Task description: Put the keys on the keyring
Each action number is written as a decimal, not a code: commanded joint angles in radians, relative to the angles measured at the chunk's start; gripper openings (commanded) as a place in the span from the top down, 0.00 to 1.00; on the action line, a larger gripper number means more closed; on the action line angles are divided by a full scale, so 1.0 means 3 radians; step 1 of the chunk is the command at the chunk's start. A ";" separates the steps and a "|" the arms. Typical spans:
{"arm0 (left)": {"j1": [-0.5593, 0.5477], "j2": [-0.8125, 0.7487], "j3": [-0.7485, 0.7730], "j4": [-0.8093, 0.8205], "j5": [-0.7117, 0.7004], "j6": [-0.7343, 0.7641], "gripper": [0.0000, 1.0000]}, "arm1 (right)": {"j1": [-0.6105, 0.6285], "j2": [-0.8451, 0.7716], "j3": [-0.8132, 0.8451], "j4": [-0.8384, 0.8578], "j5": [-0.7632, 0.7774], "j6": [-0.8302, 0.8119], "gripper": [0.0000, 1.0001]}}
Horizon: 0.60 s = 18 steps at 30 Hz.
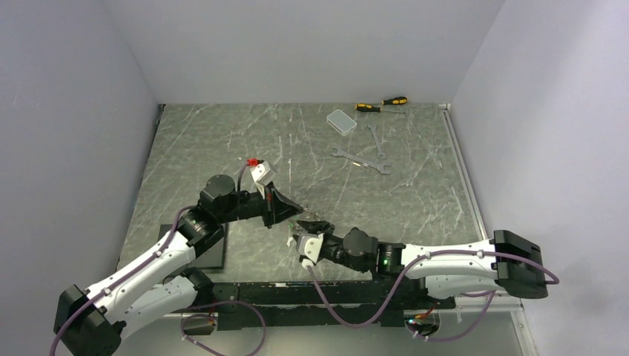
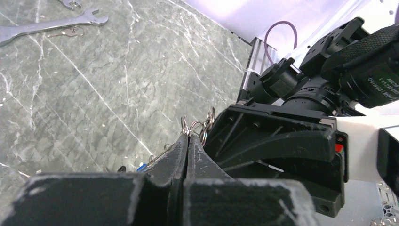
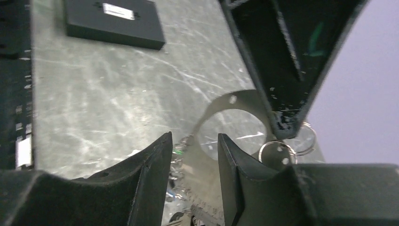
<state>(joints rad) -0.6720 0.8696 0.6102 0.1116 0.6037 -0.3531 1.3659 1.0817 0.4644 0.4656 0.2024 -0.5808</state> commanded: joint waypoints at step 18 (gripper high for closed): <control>-0.0007 -0.0274 -0.0013 0.0140 -0.0131 -0.0119 1.00 | 0.0183 -0.0051 0.0190 0.0879 0.1171 -0.0921 0.55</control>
<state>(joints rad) -0.6720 0.7998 0.6098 0.1081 0.5747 -0.3870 1.4006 1.1362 0.4652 0.6605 0.4789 -0.8230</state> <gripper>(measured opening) 0.012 0.447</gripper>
